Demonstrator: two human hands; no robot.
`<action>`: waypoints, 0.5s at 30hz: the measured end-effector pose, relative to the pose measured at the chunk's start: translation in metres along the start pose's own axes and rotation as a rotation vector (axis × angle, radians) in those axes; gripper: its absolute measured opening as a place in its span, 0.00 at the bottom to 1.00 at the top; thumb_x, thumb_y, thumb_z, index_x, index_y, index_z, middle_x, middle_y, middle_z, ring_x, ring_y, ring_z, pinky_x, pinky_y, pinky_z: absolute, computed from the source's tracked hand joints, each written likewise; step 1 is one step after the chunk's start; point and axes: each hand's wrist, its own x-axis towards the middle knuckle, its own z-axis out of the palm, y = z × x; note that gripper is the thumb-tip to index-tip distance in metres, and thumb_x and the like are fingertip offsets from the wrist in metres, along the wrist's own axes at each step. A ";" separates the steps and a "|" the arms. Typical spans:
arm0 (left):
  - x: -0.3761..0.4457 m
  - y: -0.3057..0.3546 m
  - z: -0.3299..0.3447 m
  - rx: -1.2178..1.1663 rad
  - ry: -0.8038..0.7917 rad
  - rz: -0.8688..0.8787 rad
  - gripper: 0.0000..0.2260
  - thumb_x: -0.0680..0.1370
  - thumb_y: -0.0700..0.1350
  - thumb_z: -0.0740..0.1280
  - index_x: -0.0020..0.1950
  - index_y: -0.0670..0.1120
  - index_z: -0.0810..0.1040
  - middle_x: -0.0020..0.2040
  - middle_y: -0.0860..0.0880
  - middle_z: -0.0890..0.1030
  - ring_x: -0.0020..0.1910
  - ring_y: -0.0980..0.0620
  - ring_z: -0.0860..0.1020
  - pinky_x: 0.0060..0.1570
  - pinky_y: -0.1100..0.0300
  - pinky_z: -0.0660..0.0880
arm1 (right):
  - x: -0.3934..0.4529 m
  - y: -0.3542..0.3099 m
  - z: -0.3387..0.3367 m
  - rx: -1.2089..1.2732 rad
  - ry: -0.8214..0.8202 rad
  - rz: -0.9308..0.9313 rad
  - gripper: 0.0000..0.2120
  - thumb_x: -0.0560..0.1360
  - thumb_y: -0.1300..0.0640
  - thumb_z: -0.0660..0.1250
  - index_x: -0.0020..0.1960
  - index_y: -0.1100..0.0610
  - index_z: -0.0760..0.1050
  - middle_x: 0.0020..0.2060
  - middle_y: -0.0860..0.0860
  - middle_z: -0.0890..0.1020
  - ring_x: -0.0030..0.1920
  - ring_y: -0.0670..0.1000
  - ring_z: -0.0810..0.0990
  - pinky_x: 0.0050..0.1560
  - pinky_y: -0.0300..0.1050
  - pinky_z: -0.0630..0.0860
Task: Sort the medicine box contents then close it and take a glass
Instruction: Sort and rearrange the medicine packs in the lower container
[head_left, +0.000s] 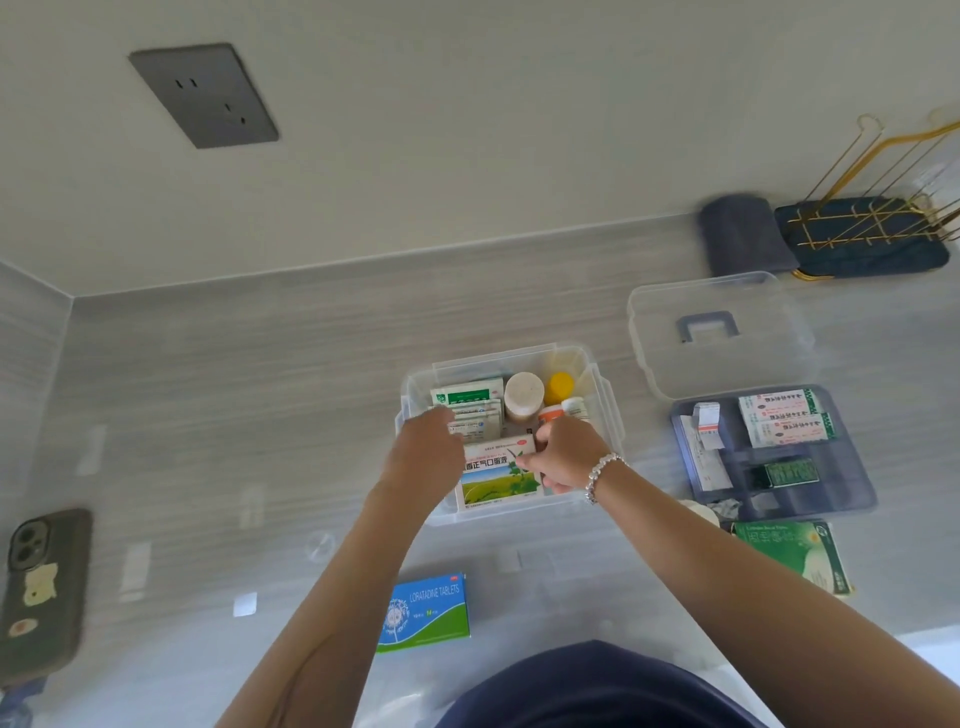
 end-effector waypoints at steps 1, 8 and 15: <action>-0.005 -0.007 -0.002 -0.084 0.115 0.035 0.14 0.78 0.39 0.59 0.64 0.44 0.73 0.58 0.43 0.78 0.48 0.47 0.78 0.46 0.59 0.74 | 0.000 0.000 0.000 0.009 0.000 -0.015 0.14 0.72 0.50 0.68 0.51 0.61 0.76 0.43 0.55 0.84 0.38 0.51 0.83 0.40 0.44 0.82; -0.020 -0.043 0.012 -0.306 0.474 0.121 0.23 0.73 0.40 0.70 0.66 0.48 0.71 0.60 0.46 0.69 0.59 0.48 0.70 0.56 0.60 0.68 | 0.009 -0.006 0.000 -0.031 0.015 0.025 0.15 0.75 0.48 0.63 0.37 0.58 0.73 0.17 0.47 0.76 0.16 0.42 0.73 0.21 0.32 0.69; -0.010 -0.055 0.036 -0.612 0.396 0.067 0.24 0.77 0.46 0.65 0.72 0.55 0.62 0.60 0.54 0.71 0.49 0.62 0.72 0.49 0.63 0.67 | 0.018 -0.018 0.008 0.040 -0.018 0.106 0.19 0.72 0.42 0.65 0.34 0.58 0.72 0.12 0.43 0.73 0.15 0.41 0.73 0.18 0.30 0.66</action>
